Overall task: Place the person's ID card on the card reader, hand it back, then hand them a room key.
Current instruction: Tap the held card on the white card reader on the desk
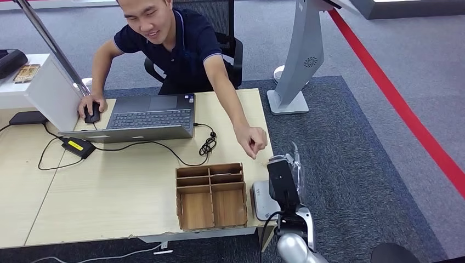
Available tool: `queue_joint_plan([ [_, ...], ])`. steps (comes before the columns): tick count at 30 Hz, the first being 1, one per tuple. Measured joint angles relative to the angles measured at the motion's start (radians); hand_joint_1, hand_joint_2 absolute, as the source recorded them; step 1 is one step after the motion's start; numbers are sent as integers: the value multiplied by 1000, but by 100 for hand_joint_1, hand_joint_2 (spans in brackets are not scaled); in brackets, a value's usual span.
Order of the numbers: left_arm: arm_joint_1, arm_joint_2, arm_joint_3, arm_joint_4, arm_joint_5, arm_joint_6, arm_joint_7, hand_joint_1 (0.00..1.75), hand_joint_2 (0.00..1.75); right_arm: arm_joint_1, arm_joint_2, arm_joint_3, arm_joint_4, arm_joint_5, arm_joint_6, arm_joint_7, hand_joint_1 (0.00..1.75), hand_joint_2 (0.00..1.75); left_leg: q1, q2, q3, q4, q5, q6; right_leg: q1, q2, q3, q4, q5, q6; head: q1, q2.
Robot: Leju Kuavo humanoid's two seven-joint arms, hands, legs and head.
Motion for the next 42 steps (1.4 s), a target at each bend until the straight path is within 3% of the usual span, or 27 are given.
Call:
queue_joint_plan([
  [14, -1, -3, -5, 0, -1, -1, 0, 0, 175, 19, 1, -13, 29, 11, 0, -5, 175, 175, 0, 0, 0, 0, 0, 0, 0, 0, 0, 0, 0, 0, 0, 0],
  [22, -1, -3, -5, 0, 5, -1, 0, 0, 175, 66, 15, -48, 64, 4, 0, -50, 175, 175, 0, 0, 0, 0, 0, 0, 0, 0, 0, 0, 0, 0, 0, 0],
  [42, -2, -5, -5, 0, -5, -1, 8, 0, 175, 101, 54, -66, 263, -16, 0, -61, 175, 175, 0, 0, 0, 0, 0, 0, 0, 0, 0, 0, 0, 0, 0, 0],
])
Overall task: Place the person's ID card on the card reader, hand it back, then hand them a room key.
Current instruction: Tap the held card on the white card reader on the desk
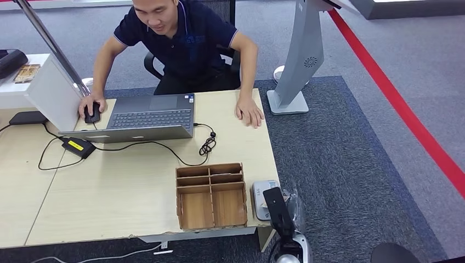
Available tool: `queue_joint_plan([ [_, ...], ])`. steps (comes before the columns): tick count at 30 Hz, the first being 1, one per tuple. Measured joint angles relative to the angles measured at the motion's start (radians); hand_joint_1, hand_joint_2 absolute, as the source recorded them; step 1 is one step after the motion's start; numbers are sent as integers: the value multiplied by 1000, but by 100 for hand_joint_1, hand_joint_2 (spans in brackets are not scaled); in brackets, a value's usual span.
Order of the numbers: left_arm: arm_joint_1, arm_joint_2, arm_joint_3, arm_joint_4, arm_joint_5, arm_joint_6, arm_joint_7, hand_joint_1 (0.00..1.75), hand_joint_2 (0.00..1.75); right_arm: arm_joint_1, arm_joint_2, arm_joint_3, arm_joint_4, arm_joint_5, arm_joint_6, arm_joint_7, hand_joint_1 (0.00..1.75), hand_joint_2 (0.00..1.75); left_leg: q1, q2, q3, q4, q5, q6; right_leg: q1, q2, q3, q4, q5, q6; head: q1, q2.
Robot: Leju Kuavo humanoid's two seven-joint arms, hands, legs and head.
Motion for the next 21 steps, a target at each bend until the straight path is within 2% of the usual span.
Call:
queue_joint_plan([
  [7, -1, -1, 0, 0, -8, 0, 2, 0, 175, -19, 2, 24, 37, -1, 0, 37, 175, 175, 0, 0, 0, 0, 0, 0, 0, 0, 0, 0, 0, 0, 0, 0],
  [21, -2, -3, 0, 0, -12, 0, 2, 0, 175, -34, 2, 43, 64, 26, 0, 44, 175, 175, 0, 0, 1, 0, 0, 0, 0, 0, 1, 0, 0, 0, 0, 0],
])
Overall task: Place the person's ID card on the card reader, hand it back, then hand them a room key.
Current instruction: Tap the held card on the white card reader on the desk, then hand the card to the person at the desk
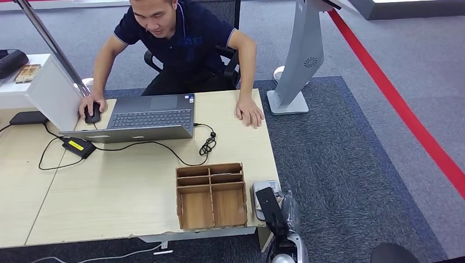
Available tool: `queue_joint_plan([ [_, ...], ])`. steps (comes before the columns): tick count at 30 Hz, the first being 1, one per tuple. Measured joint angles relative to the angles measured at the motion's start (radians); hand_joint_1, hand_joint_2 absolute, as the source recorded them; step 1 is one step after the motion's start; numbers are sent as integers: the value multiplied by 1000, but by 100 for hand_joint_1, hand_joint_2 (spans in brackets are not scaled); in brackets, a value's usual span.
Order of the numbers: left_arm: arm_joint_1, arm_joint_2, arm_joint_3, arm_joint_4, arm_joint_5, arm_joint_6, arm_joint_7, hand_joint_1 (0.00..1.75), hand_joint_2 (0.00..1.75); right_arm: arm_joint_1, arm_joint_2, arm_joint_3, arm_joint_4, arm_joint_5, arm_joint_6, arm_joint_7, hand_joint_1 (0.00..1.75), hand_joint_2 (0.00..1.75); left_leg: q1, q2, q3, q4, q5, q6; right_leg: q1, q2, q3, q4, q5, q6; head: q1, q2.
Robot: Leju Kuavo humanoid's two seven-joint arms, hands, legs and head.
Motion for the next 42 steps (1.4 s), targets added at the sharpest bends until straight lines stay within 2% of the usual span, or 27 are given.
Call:
queue_joint_plan([
  [5, 0, 0, 0, 0, -2, 0, 0, 0, 175, 1, 2, -1, -1, 61, -1, -18, 175, 175, 0, 0, 0, 0, 0, 0, 0, 0, 0, 0, 0, 0, 0, 0],
  [15, 0, 0, 0, 0, -6, -5, 1, 0, 175, 1, 1, -1, -40, 133, -1, 17, 175, 175, 0, 0, 0, 0, 0, 0, 0, 0, 0, 0, 0, 0, 0, 0],
  [22, 0, 0, 0, 0, -20, -11, 5, 0, 175, -28, -18, 9, -221, 271, -1, 123, 175, 175, 0, 0, 0, 0, 0, 0, 0, 0, 0, 0, 0, 0, 0, 0],
  [28, 0, 0, -2, 0, -38, -17, 8, 0, 175, -78, -28, 44, -288, 294, 1, 149, 175, 175, 0, 0, 0, 0, 0, 0, 0, 0, 0, 0, 0, 0, 0, 0],
  [35, -24, -33, -8, 0, -73, -36, 95, 0, 175, -139, -29, 76, -304, 276, 4, 151, 175, 175, 0, 0, 0, 0, 0, 0, 0, 0, 0, 0, 1, 0, 0, 0],
  [42, -34, -49, -22, -1, -84, -44, 98, 0, 175, -175, -23, 106, -302, 260, 7, 148, 175, 175, 0, 0, 0, 0, 0, 0, 0, 0, 0, 0, 1, 0, 0, 0],
])
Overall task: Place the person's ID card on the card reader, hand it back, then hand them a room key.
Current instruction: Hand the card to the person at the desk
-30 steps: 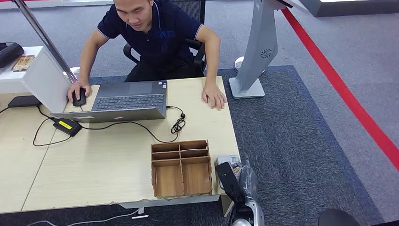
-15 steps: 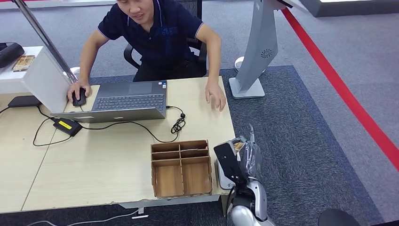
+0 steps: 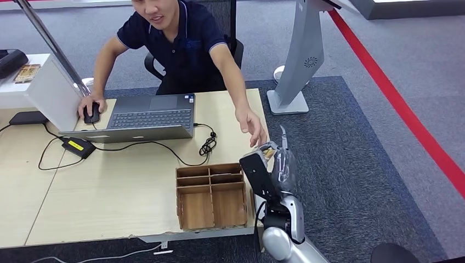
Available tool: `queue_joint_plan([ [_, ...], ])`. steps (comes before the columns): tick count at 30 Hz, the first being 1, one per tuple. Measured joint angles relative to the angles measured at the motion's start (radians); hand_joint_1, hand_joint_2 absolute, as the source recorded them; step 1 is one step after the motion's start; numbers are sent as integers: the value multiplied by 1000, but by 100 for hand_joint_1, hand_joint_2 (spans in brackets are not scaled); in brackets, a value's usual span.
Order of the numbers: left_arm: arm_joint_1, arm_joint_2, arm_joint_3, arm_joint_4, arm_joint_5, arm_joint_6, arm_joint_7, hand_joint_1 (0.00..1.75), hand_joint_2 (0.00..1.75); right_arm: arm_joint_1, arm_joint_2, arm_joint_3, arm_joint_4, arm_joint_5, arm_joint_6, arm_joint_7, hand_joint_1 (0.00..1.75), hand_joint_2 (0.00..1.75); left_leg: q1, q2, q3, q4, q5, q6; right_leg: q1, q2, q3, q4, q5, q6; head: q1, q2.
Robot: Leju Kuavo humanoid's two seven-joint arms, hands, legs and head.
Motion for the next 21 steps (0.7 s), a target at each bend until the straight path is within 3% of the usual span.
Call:
queue_joint_plan([
  [15, -9, -6, -6, 0, -16, -13, -6, 0, 175, -29, 9, 36, 15, -11, -1, -7, 175, 175, 0, 0, 0, 0, 0, 0, 0, 0, 0, 0, 0, 0, 0, 0],
  [16, -9, -6, -6, 0, -16, -14, -7, 0, 175, -29, 9, 38, 17, -11, -1, -7, 140, 175, 0, 0, 0, 0, 0, 0, 0, 0, 0, 0, 0, 0, 0, 0],
  [19, -9, -6, -6, 0, -17, -16, -9, 0, 175, -29, 10, 42, 19, -13, -2, -7, 10, 175, 0, 0, 0, 0, 0, 0, 0, 0, 0, 0, 0, 0, 0, 0],
  [21, -9, -6, -6, 0, -18, -16, -9, 0, 175, -29, 10, 45, 19, -13, -2, -7, 0, 175, 0, 0, 0, 0, 0, 0, 0, 0, 0, 0, 0, 0, 0, 0],
])
